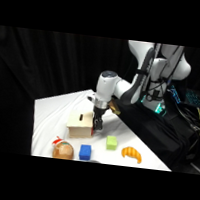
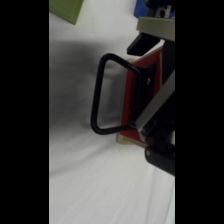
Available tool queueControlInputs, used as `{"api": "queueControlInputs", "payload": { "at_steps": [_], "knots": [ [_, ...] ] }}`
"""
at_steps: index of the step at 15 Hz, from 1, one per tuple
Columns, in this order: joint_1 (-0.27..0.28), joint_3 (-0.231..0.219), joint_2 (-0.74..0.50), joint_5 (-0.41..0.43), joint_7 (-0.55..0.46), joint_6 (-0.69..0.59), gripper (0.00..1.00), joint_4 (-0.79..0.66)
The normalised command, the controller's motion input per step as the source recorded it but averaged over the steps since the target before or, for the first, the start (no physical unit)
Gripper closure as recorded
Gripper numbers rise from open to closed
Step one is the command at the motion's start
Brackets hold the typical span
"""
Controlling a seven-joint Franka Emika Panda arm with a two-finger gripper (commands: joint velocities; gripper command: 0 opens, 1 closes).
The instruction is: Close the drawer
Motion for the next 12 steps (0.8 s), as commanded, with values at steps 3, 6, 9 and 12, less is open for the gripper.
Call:
{"api": "queueControlInputs", "payload": {
  "at_steps": [3,6,9,12],
  "knots": [
    [0.094,-0.11,0.07,0.054,-0.07,0.06,0.0,0.18],
    [0.111,-0.085,-0.04,0.059,-0.06,-0.1,0.0,0.12],
    [0.12,-0.054,-0.25,0.009,-0.07,-0.36,0.0,0.01],
    [0.04,0.041,-0.42,-0.083,-0.11,-0.62,0.0,0.01]
  ]
}}
